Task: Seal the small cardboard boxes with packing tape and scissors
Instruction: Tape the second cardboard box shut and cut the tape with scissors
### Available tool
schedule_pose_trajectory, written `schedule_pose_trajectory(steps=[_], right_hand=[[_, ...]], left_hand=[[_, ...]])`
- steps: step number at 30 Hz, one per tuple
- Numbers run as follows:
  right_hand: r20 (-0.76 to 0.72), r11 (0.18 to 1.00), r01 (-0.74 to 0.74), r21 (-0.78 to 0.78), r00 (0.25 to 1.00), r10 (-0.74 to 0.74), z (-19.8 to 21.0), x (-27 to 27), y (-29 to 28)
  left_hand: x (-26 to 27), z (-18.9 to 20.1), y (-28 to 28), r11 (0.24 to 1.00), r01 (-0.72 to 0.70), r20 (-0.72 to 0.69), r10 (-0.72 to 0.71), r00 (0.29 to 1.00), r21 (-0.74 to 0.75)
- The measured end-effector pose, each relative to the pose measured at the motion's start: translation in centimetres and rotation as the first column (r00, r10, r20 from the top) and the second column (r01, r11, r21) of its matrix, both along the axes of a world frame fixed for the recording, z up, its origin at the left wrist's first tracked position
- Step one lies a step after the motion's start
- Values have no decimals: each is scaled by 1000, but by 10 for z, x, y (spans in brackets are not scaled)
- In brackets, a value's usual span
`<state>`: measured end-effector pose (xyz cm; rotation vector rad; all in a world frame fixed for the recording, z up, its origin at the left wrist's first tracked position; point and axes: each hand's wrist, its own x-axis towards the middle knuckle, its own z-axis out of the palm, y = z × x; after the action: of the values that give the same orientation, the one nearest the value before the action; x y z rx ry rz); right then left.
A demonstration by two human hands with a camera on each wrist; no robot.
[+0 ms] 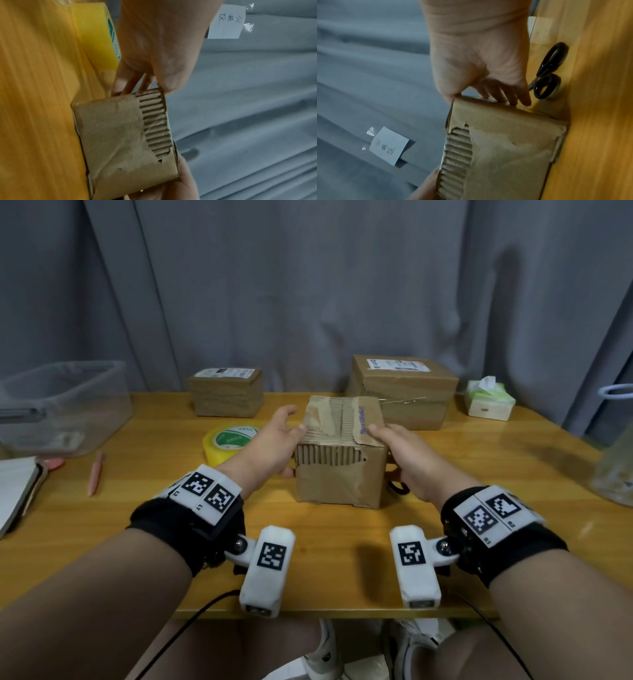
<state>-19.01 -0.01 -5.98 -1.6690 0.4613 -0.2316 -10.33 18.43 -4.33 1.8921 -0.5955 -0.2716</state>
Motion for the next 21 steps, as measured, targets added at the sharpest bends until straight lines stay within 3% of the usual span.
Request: schedule_pose_trajectory(steps=[5, 8, 12, 16, 21], right_hand=[[237, 991, 1, 137, 971, -34, 12, -1, -3], [264, 978, -20, 209, 964, -37, 11, -2, 1], [251, 976, -14, 215, 967, -42, 8, -5, 2], [240, 967, -13, 253, 969, -50, 12, -7, 1], [200, 968, 65, 243, 973, -115, 14, -3, -2]], left_hand=[[1, 1, -3, 951, -31, -87, 4, 996, -307], [1, 3, -7, 922, -99, 9, 110, 994, -375], [-1, 4, -6, 923, -98, 45, 124, 991, -373], [-9, 9, -2, 926, -97, -77, 73, 994, -365], [-14, 14, -1, 978, -54, -70, 41, 997, -201]])
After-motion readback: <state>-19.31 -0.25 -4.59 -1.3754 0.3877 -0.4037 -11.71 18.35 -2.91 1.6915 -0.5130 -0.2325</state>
